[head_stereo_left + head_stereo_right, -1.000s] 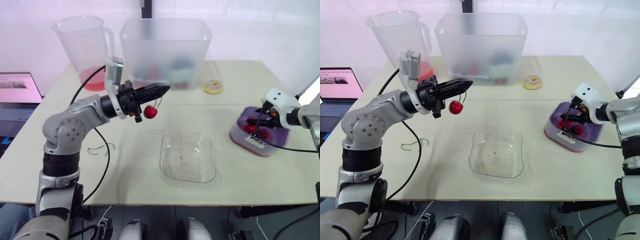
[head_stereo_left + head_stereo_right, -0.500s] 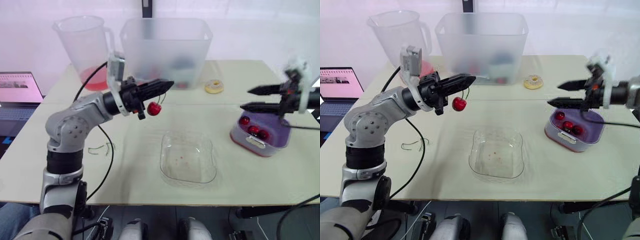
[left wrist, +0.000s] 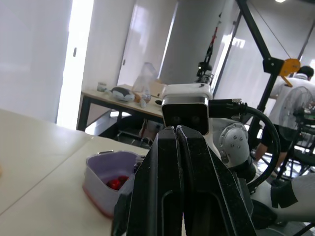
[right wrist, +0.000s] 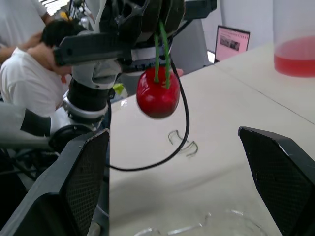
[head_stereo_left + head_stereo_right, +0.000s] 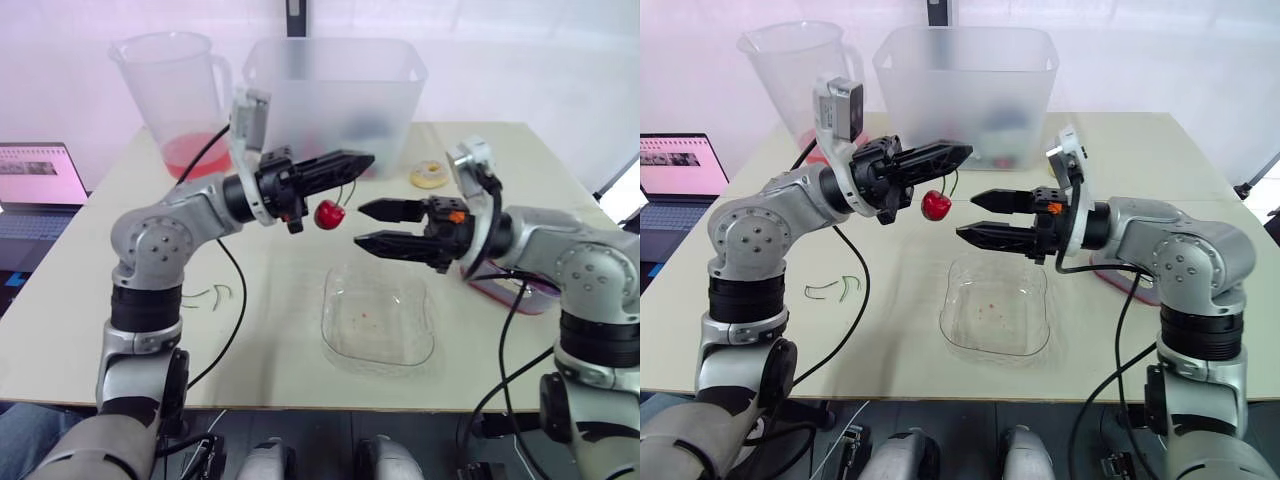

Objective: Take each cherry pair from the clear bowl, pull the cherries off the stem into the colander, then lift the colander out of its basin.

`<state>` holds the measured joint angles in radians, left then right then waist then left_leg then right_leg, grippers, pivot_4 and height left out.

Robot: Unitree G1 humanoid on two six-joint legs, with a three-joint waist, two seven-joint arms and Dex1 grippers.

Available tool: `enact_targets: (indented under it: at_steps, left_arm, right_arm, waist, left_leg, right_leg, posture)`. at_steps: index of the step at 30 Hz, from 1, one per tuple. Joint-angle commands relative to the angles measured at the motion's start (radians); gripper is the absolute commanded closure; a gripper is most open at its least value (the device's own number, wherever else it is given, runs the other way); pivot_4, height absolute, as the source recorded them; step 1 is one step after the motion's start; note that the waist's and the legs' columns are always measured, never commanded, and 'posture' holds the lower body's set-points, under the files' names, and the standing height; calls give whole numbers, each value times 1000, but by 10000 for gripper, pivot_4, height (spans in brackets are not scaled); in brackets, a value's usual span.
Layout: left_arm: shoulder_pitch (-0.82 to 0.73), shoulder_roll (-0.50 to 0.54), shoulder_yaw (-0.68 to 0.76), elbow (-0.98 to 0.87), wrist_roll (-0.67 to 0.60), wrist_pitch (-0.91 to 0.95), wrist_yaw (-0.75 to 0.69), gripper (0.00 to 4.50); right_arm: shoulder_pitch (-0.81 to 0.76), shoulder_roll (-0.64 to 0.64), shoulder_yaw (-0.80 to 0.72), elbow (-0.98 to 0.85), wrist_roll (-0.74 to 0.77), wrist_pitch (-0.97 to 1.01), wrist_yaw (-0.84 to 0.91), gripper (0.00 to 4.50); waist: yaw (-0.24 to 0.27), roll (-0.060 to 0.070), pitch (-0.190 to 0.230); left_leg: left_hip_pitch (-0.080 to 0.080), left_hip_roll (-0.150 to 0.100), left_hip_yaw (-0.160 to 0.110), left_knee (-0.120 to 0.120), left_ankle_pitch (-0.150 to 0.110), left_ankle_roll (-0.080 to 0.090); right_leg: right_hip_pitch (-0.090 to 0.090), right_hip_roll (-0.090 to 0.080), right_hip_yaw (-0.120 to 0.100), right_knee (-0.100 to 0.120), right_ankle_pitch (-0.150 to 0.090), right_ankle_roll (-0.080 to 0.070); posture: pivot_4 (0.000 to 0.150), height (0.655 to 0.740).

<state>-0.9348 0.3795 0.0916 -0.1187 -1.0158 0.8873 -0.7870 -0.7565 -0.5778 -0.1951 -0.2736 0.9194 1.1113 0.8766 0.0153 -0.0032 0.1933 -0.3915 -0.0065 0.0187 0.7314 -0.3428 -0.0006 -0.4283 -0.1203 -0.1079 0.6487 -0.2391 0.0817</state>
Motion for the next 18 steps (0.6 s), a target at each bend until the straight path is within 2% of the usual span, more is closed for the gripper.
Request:
enact_targets:
  at_steps: [1, 7, 10, 12, 18]
  left_arm:
    - [-36, -4, 3, -18, -16, 2, -16, 45000]
    - [-48, -4, -2, -6, 8, -9, -25, 45000]
    - [-44, -4, -6, -14, 11, -8, -25, 45000]
    - [-44, -3, -7, -16, 14, -9, -25, 45000]
    - [-35, -3, -7, -22, 25, -15, -24, 45000]
  right_arm:
    - [-32, 74, -18, 8, 46, -45, -56, 515]
    - [-34, 116, 1, 10, 85, -50, -87, 515]
    - [-30, 123, 1, 9, 103, -54, -98, 8482]
    - [-28, 122, 5, 7, 106, -59, -101, 17509]
    - [-34, 144, 9, 22, 153, -48, -126, 17509]
  waist:
    - [-4, 0, 0]
    - [-3, 0, 0]
    - [-3, 0, 0]
    - [-3, 0, 0]
    - [-4, 0, 0]
  left_leg:
    - [0, 1, 0, 0, 0, 0]
    - [1, 1, 1, -1, 0, 0]
    - [1, 1, 0, -1, 0, 0]
    - [1, 1, 0, -1, 0, 0]
    - [1, 1, 0, -1, 0, 0]
  right_leg:
    - [0, 1, 0, 0, 0, 0]
    - [-1, 1, 0, 0, 0, 0]
    - [0, 1, 0, 0, 0, 0]
    - [0, 1, 0, 0, 0, 0]
    - [-1, 2, 0, 0, 0, 0]
  posture:
    - [1500, 6886]
    - [1500, 6886]
    - [1500, 6886]
    - [1500, 6886]
    - [1500, 6886]
